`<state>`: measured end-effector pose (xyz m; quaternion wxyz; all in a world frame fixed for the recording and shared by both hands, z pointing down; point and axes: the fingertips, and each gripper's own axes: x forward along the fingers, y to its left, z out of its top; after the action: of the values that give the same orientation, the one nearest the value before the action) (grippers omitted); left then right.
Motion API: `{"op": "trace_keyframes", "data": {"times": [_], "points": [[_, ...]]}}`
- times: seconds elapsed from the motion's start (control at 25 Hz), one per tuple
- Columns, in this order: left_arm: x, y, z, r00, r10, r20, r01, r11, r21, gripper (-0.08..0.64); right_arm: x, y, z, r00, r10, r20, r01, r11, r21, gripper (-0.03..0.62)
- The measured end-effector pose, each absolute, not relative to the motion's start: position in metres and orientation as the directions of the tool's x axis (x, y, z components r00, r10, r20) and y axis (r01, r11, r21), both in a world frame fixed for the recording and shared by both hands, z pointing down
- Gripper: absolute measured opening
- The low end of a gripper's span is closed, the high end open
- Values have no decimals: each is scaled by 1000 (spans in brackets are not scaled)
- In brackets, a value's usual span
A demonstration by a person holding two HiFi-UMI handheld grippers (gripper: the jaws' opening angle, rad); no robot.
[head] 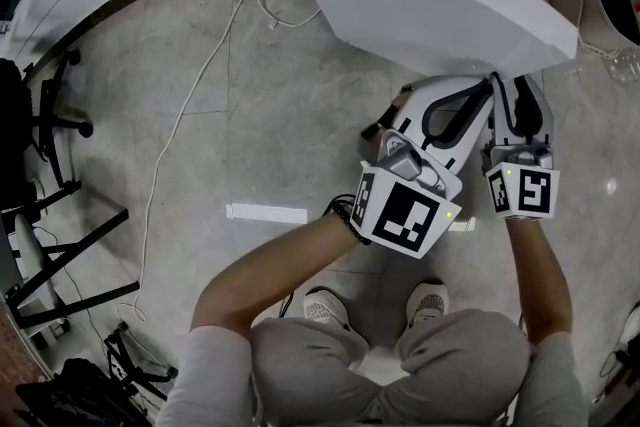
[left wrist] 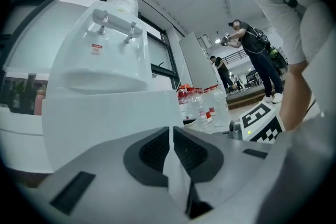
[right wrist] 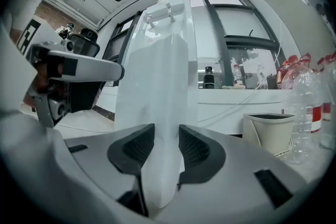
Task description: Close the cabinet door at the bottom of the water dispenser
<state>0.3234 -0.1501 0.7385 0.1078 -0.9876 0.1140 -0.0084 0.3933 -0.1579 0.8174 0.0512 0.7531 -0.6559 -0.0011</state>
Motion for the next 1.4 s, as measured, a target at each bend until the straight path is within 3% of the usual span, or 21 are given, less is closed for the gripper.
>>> {"op": "trace_keyframes", "data": {"times": [0.36, 1.4], "points": [[347, -177, 749, 952, -306, 23, -296, -934, -199, 8, 425, -183, 818, 177, -983, 48, -982, -173, 81, 137], [347, -189, 752, 950, -312, 22, -303, -934, -192, 8, 464, -230, 814, 259, -966, 21, -963, -257, 77, 107]]}}
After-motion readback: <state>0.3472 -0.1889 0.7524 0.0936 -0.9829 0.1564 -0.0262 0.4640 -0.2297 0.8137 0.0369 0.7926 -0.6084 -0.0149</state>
